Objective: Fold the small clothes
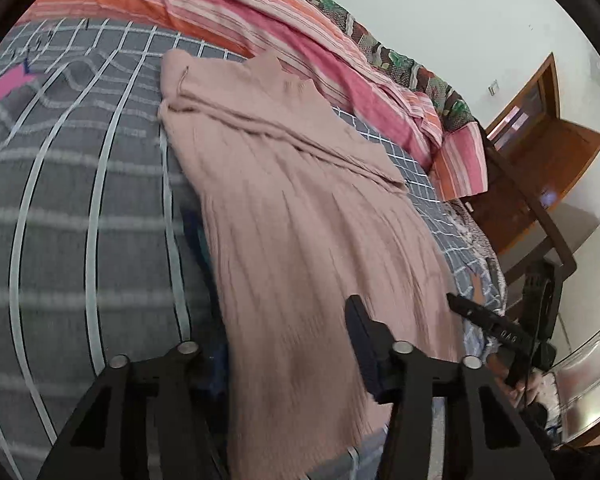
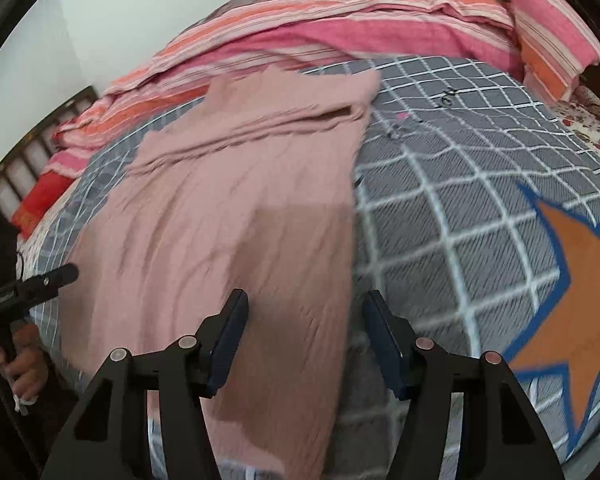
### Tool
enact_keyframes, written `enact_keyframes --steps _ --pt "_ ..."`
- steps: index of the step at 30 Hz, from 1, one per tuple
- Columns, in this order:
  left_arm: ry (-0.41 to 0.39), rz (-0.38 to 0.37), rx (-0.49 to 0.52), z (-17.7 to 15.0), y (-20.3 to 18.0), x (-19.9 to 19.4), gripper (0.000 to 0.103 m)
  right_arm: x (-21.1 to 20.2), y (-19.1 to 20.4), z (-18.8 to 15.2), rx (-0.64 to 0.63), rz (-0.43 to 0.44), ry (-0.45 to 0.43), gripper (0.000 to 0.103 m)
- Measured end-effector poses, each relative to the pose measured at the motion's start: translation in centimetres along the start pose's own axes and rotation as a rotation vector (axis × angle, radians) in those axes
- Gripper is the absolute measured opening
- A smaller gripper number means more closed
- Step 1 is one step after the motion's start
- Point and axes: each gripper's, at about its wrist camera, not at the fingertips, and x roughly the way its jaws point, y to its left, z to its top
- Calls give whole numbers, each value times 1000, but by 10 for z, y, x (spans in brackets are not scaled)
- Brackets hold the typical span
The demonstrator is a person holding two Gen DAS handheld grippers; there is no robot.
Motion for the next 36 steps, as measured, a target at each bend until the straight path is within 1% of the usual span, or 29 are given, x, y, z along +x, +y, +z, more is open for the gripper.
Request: enact_keyframes --steps 1,3,4,5,7,9,10,11,12,13,14,15,16,17,19,20,24,27,29,31,33,35,36 --pt "2 -10 -21 -6 1 -3 40 -2 3 -5 -15 0 0 58" --pt "10 -21 -31 -14 1 -6 34 -6 9 -16 -40 6 5 55" --pt "19 -6 -24 -21 1 -8 32 -9 10 -21 -47 14 7 55" --pt "26 11 -18 -25 0 -9 27 -12 10 -27 -48 27 8 53" --pt "38 32 -11 -34 0 -9 25 -15 9 -38 -39 48 18 48" --pt "44 50 -6 -44 -3 -9 20 -14 6 -46 -7 65 25 44" --pt "41 54 -6 -48 -3 -9 19 -12 5 -49 19 73 30 42" --pt "38 62 -18 -50 -4 -8 16 -11 5 -52 33 75 33 35" --pt "35 67 -27 -52 -5 -8 9 -10 6 -54 45 78 37 26" --pt "12 84 -38 -53 -6 -9 8 -9 8 -55 48 79 37 17" --pt "-19 106 -45 -52 -6 -14 7 -11 11 -55 35 67 34 6" --pt "-48 118 -49 -52 -6 -19 6 -14 11 -55 31 58 18 6" --pt "-81 121 -50 -50 -5 -28 6 -23 9 -55 37 40 -33 5" --pt "-99 124 -50 -50 -4 -35 6 -29 5 -55 47 26 -62 5" --pt "-132 136 -47 -48 0 -51 6 -39 -8 -57 81 2 -94 5" --pt "-134 137 -49 -47 2 -53 6 -40 -11 -58 89 -2 -93 5" --pt "-89 136 -48 -48 0 -43 6 -34 -8 -60 79 2 -61 5" --pt "-48 134 -17 -53 -7 -35 7 -33 -4 -60 84 42 -41 7" --pt "-23 148 -4 -57 -9 -30 8 -32 -6 -60 87 48 -32 8" --pt "-13 156 12 -61 -11 -29 10 -30 -6 -60 93 44 -24 12" --pt "-18 157 9 -64 -11 -30 11 -29 -5 -61 95 44 -16 22" --pt "-19 147 -6 -67 -9 -30 11 -26 -3 -65 97 55 0 25" --pt "-20 144 -13 -68 -7 -30 11 -25 -1 -67 93 54 2 25"
